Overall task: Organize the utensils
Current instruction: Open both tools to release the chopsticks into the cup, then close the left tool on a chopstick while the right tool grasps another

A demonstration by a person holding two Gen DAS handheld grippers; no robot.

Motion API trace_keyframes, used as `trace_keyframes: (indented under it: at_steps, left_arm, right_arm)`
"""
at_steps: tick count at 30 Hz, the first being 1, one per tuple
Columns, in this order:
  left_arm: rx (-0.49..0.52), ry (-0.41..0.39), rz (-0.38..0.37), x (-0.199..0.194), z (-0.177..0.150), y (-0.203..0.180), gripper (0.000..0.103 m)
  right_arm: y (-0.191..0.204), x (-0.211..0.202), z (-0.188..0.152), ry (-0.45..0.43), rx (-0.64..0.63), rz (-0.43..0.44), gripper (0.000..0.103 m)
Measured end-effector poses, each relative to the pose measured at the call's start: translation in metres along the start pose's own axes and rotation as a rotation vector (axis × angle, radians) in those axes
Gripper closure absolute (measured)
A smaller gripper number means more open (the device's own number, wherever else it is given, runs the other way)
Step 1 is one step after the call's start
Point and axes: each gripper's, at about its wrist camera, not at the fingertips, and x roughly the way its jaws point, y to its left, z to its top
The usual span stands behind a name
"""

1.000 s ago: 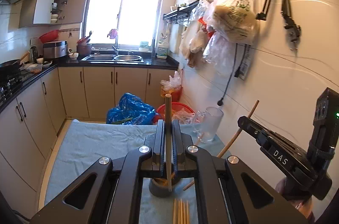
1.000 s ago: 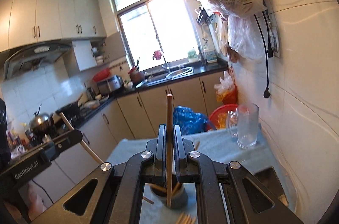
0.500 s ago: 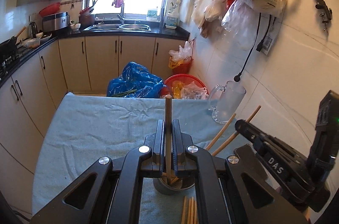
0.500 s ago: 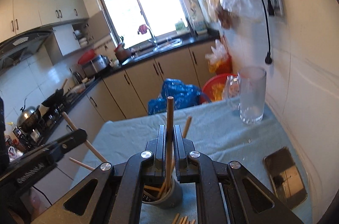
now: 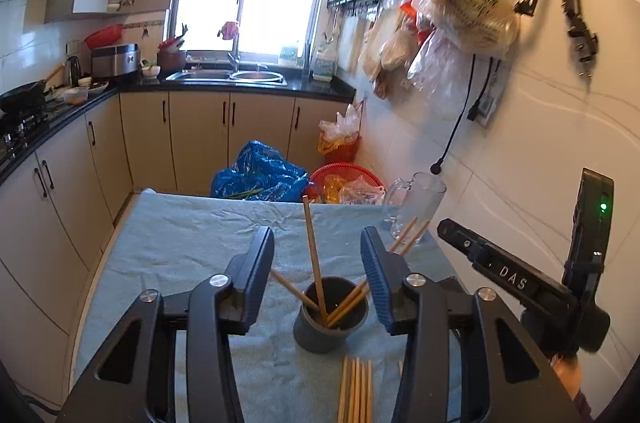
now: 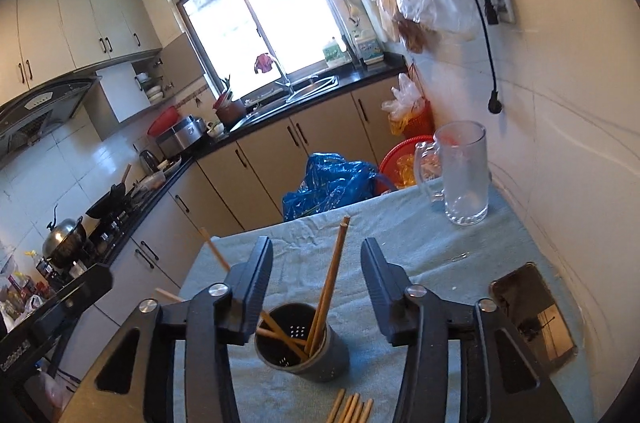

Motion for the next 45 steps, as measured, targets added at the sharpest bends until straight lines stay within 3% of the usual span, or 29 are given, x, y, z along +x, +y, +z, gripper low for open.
trace_keyframes:
  at_steps: [7, 11, 17, 23, 27, 32, 38, 41, 45]
  left_arm:
    - [-0.034, -0.018, 0.013, -0.052, -0.027, 0.010, 0.040]
    - [-0.054, 0.024, 0.030, -0.063, -0.056, 0.019, 0.039]
    - [-0.048, 0.130, 0.056, -0.054, -0.095, 0.026, 0.039]
    - [0.023, 0.276, 0.048, -0.013, -0.138, 0.018, 0.039]
    - [0.065, 0.405, -0.012, 0.030, -0.167, 0.004, 0.042]
    - [0.123, 0.521, -0.063, 0.072, -0.191, -0.014, 0.068]
    - [0.135, 0.561, -0.092, 0.106, -0.196, -0.025, 0.070]
    - [0.147, 0.580, -0.092, 0.122, -0.198, -0.028, 0.072]
    - [0.118, 0.599, -0.117, 0.139, -0.195, -0.025, 0.082]
  right_arm:
    - [-0.005, -0.051, -0.016, 0.008, -0.050, -0.033, 0.037]
    - [-0.016, -0.073, -0.033, 0.056, -0.085, -0.075, 0.034]
    - [-0.040, -0.100, -0.057, 0.155, -0.151, -0.157, 0.031]
    - [-0.072, -0.118, -0.075, 0.233, -0.252, -0.326, 0.025]
    - [-0.084, -0.102, -0.098, 0.330, -0.218, -0.274, 0.024]
    - [-0.083, -0.054, -0.138, 0.473, -0.171, -0.147, 0.026]
    - [-0.071, -0.007, -0.162, 0.552, -0.148, -0.073, 0.050]
    - [-0.065, 0.010, -0.168, 0.570, -0.159, -0.071, 0.053]
    - [-0.062, 0.021, -0.172, 0.578, -0.181, -0.083, 0.057]
